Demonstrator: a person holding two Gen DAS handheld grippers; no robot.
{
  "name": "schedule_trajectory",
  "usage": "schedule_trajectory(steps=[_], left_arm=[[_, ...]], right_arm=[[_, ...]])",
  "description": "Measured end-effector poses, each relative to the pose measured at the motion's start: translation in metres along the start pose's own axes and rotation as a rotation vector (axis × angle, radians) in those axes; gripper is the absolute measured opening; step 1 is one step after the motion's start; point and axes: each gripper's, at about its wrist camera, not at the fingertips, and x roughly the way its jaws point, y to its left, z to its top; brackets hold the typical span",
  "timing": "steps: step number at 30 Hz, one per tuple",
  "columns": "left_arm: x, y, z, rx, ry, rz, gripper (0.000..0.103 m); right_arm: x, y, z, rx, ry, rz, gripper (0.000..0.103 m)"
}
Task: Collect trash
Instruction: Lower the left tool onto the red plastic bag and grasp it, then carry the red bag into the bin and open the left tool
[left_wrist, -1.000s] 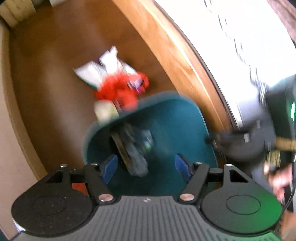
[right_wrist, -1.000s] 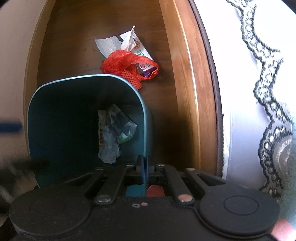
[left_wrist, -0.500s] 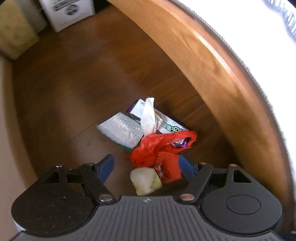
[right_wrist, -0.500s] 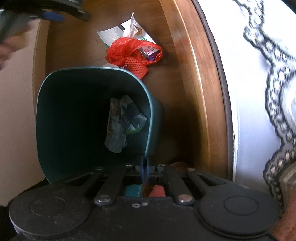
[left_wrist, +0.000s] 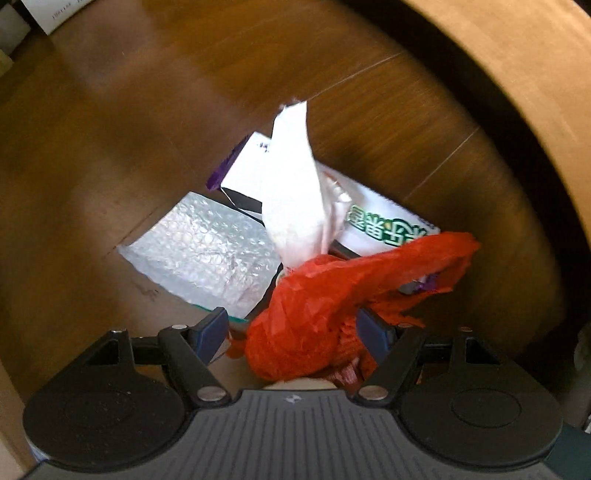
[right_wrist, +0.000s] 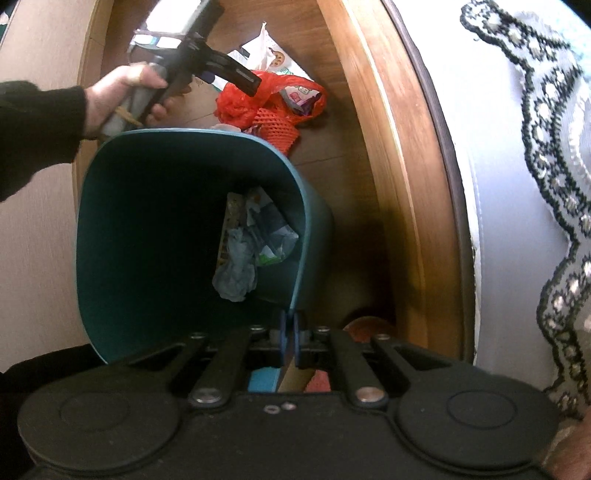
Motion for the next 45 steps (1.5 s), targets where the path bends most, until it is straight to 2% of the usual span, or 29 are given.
schedule_trajectory(steps=[2, 4, 6, 7, 8, 9, 12, 17, 26, 30, 33, 38, 42, 45], left_arm=[[0.009, 0.002, 0.000, -0.007, 0.009, -0.012, 0.061], [0.012, 0.005, 0.000, -0.025, 0.021, -0.018, 0.036], [0.009, 0.008, -0.001, -0.048, 0.023, -0.026, 0.028], [0.006, 0.008, -0.002, -0.053, 0.022, -0.026, 0.018], [0.002, 0.008, -0.002, -0.051, 0.028, -0.028, 0.013], [-0.004, 0.009, -0.003, -0.049, 0.035, -0.039, 0.010], [-0.024, 0.011, -0.009, -0.047, 0.015, -0.054, 0.008], [-0.087, 0.017, -0.020, -0.091, -0.008, -0.052, 0.007], [-0.233, 0.030, -0.032, -0.165, -0.087, -0.045, 0.007], [-0.297, 0.027, -0.048, -0.172, -0.139, -0.055, 0.007], [-0.335, 0.021, -0.067, -0.178, -0.146, -0.071, 0.007], [-0.369, -0.001, -0.100, -0.137, -0.105, -0.093, 0.007], [-0.372, -0.019, -0.128, -0.112, -0.040, -0.121, 0.007], [-0.363, -0.026, -0.145, -0.131, 0.025, -0.136, 0.007]], right_arm=[[0.002, 0.000, 0.001, 0.001, 0.000, -0.007, 0.003], [0.003, -0.001, 0.001, 0.006, -0.001, -0.010, 0.003], [0.003, -0.001, 0.001, 0.009, -0.005, -0.016, 0.003], [0.004, 0.000, 0.001, 0.008, -0.004, -0.021, 0.003], [0.004, -0.001, 0.001, 0.011, -0.003, -0.023, 0.003], [0.003, -0.001, 0.000, 0.013, -0.002, -0.023, 0.003], [0.003, 0.000, 0.000, 0.008, -0.001, -0.026, 0.003], [0.006, 0.002, -0.001, 0.024, 0.000, -0.051, 0.003], [0.010, 0.005, 0.004, 0.076, 0.013, -0.068, 0.002], [0.007, 0.007, 0.007, 0.108, 0.023, -0.042, 0.002], [0.003, 0.011, 0.010, 0.121, 0.026, -0.025, 0.002], [-0.001, 0.025, 0.015, 0.081, 0.023, -0.036, 0.002], [-0.005, 0.033, 0.018, 0.050, 0.014, -0.031, 0.002], [-0.006, 0.036, 0.019, 0.038, 0.011, -0.026, 0.002]])
